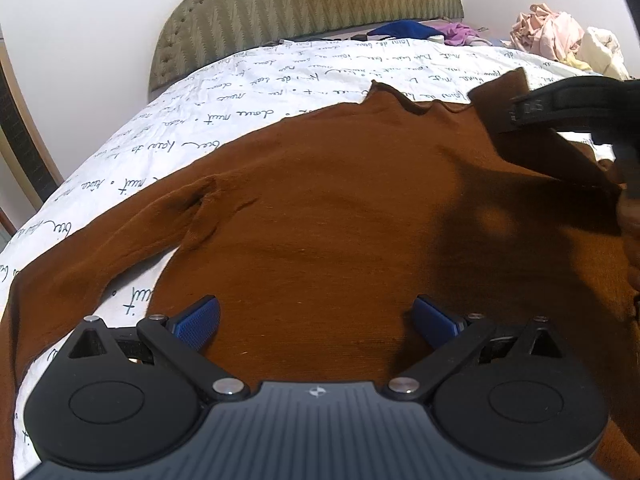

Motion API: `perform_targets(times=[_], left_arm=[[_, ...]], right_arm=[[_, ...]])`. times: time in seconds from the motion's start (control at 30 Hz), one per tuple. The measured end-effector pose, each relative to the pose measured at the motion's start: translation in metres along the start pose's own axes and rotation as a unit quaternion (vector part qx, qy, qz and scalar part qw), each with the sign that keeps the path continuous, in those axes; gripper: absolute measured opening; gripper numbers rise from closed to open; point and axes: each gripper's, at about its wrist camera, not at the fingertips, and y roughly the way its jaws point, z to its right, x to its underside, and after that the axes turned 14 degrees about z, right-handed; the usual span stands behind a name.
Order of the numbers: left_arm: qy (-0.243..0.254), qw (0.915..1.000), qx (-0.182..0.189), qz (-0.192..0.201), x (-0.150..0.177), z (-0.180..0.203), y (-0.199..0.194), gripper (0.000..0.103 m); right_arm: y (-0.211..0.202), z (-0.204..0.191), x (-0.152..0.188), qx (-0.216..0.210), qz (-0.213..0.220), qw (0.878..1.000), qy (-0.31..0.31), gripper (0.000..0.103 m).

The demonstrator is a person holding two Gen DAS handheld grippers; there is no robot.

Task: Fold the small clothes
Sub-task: 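Carry the held sleeve across the sweater body with the right tool, then open the right tool to lay the sleeve on the sweater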

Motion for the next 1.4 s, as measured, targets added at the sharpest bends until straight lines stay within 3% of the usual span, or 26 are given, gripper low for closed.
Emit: perform_targets(times=[1.0, 1.4], left_arm=[[-0.084, 0.9957, -0.037, -0.001, -0.002, -0.065, -0.019, 0.103], [-0.104, 0.9938, -0.037, -0.013, 0.002, -0.075, -0.018, 0.103]], right_arm=[[0.063, -0.130, -0.005, -0.122, -0.011, 0.991, -0.053, 0.011], [0.078, -0.141, 0.007, -0.142, -0.049, 0.988, -0.040, 0.012]])
